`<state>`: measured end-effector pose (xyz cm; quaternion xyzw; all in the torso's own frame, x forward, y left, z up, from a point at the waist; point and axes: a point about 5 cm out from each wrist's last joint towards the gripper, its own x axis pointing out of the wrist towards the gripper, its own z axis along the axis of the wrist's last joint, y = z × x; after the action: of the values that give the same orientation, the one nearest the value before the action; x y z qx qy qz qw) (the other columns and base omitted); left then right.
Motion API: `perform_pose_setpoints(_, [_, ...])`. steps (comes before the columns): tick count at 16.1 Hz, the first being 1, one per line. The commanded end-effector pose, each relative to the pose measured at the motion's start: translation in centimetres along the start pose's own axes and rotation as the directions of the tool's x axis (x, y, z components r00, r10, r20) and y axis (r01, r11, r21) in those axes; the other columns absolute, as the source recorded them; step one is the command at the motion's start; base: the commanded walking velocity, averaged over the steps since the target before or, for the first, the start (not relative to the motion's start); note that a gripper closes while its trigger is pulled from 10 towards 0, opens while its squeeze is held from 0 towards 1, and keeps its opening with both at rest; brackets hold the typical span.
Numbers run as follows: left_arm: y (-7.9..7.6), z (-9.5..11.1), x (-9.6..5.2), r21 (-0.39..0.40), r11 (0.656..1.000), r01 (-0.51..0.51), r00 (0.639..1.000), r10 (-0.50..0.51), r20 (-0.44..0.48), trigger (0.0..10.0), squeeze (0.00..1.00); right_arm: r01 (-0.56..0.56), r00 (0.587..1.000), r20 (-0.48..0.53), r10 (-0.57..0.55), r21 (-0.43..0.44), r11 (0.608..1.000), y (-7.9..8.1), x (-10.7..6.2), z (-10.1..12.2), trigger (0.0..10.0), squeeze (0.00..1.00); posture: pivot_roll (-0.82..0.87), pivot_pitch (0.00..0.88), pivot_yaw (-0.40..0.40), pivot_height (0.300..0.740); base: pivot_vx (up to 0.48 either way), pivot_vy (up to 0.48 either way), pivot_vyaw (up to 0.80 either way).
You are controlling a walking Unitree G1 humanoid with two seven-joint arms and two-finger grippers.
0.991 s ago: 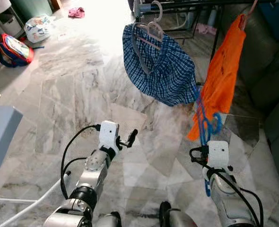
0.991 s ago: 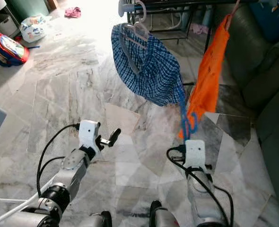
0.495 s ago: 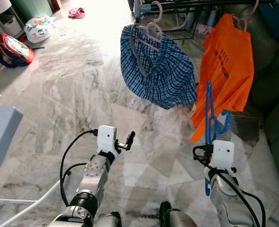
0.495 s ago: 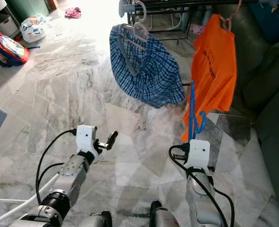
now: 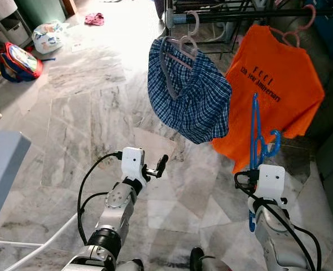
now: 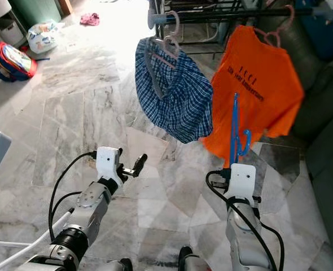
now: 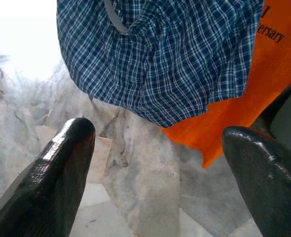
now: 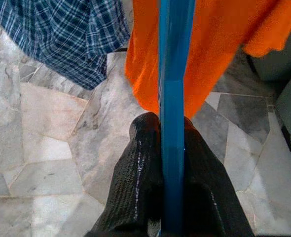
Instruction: Hang hanger
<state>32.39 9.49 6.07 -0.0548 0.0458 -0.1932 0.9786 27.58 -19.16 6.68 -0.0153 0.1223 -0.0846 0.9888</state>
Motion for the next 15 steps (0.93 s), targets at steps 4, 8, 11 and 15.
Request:
perform_pose_setpoints(4, [-0.7, -0.4, -0.1, 0.000, 0.999, 0.033, 0.999, -0.033, -0.020, 10.0, 0.00, -0.029, 1.000, -0.004, 0.029, -0.001, 1.000, 0.4, -0.4, -0.1, 10.0, 0.00, -0.09, 0.210, 0.056, 0.740, 0.337, 0.000, 0.00])
perform_pose_setpoints(8, [-0.9, -0.5, 0.0, -0.004, 0.999, 0.044, 0.999, -0.045, -0.026, 10.0, 0.00, -0.029, 1.000, -0.002, 0.029, -0.004, 1.000, 0.3, -0.3, -0.1, 10.0, 0.00, -0.09, 0.205, 0.052, 0.740, 0.349, 0.000, 0.00])
perform_pose_setpoints(11, [-1.2, -0.6, 0.0, -0.010, 0.998, 0.056, 0.998, -0.057, -0.028, 10.0, 0.00, -0.046, 0.999, -0.002, 0.046, -0.015, 0.999, 0.6, -0.2, -0.1, 10.0, 0.00, -0.09, 0.197, 0.049, 0.740, 0.379, 0.000, 0.00])
perform_pose_setpoints(15, [-1.3, -0.8, -0.1, -0.012, 0.998, 0.067, 0.997, -0.067, -0.037, 10.0, 0.00, -0.036, 0.999, 0.002, 0.036, -0.016, 0.999, 0.4, -0.1, -0.1, 10.0, 0.00, -0.09, 0.176, 0.050, 0.740, 0.397, 0.000, 0.00])
